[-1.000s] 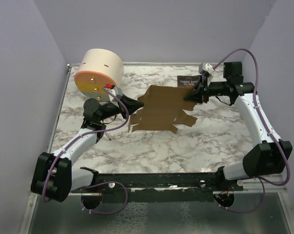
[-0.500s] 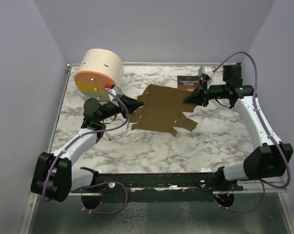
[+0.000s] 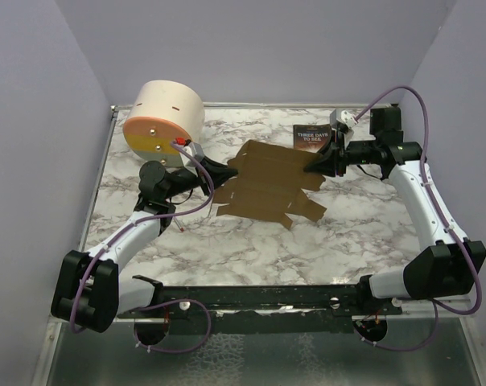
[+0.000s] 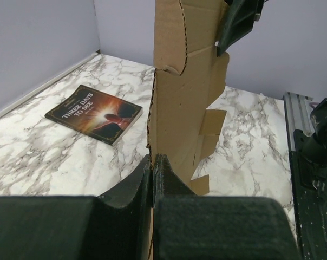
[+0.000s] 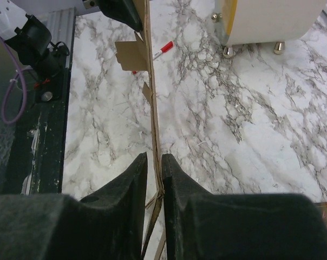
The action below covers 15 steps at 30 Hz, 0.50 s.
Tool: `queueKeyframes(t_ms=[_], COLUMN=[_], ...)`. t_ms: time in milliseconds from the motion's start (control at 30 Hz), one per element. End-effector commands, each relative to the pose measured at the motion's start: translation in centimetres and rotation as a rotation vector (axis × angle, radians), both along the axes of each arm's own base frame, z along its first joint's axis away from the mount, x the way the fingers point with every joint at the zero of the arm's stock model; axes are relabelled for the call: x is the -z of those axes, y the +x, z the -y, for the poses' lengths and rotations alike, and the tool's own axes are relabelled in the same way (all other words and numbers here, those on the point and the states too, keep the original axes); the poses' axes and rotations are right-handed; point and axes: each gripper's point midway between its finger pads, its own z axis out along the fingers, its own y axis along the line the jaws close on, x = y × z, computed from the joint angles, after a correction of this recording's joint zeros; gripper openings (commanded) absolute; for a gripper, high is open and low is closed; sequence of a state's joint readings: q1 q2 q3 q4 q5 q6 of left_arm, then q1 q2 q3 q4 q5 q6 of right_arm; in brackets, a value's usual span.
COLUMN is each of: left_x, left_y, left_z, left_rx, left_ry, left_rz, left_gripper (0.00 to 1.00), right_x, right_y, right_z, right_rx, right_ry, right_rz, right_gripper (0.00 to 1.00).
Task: Fold the paper box
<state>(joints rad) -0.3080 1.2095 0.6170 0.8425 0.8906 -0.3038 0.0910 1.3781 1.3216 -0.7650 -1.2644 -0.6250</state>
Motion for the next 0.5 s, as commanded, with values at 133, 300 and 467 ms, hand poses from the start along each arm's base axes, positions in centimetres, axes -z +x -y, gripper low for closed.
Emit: queueKeyframes(t_ms=[133,300,467], left_x=[-1.6,-1.6,-1.6], left_y=[-0.1,-0.1,-0.1], left_z=[0.3,0.3,0.3], left_rx=[0.024,0.024,0.024], left_ry=[-0.008,-0.008,-0.008], left_rz=[0.052,0.050,0.050], left_gripper=[0.00,0.00,0.00], right_x=[-0.2,0.5,0.3], right_y=[-0.8,-0.8,-0.8], right_z=[-0.3,-0.1,-0.2], right_rx=[-0.040,-0.032,-0.036], right_ry=[0.013,0.000,0.005], right_rz=[-0.012,-0.018,-0.017], right_gripper=[0.24,0.26,0.21])
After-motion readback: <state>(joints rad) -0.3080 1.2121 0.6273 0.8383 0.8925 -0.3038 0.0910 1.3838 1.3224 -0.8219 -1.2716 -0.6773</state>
